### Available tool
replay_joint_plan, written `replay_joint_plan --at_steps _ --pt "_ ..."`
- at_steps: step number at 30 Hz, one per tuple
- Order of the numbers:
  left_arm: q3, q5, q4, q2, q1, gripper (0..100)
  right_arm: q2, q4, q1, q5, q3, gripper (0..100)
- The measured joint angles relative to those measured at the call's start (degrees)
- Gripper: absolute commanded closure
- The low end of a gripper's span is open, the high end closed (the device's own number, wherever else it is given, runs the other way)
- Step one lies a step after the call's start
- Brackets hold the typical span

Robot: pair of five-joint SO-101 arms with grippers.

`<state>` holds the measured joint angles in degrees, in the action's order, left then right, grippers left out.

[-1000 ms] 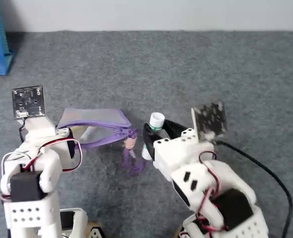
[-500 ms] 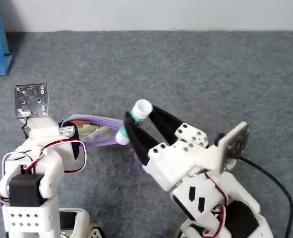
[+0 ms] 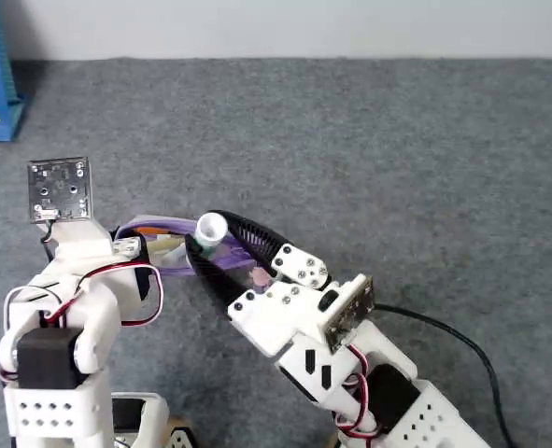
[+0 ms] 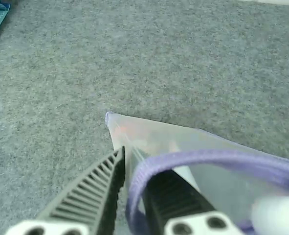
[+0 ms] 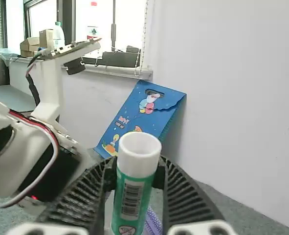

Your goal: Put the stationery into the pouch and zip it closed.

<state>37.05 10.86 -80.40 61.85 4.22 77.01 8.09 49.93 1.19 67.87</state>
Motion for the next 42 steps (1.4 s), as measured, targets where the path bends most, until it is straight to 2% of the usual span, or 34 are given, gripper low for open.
replay_joint_plan --at_steps 7,14,21,28,37,42 --pt "0.0 0.0 0.0 0.0 -0.1 99 -2.9 -0.4 0.2 2.6 2.5 98.4" --pt "0.1 0.0 0.0 -0.1 -0.1 99 -10.6 -0.8 0.5 8.3 2.6 83.2" --pt "0.1 0.0 0.0 -0.1 -0.3 99 -10.1 3.2 0.6 8.8 2.4 82.4" --pt "0.1 0.0 0.0 -0.1 -0.1 99 -1.1 16.5 0.5 8.4 -0.8 82.4" --pt "0.1 0.0 0.0 -0.1 -0.3 99 8.0 40.3 -10.0 -4.8 -4.0 82.4" --pt "0.1 0.0 0.0 -0.1 -0.1 99 8.2 46.6 -11.3 -8.8 -4.0 82.5"
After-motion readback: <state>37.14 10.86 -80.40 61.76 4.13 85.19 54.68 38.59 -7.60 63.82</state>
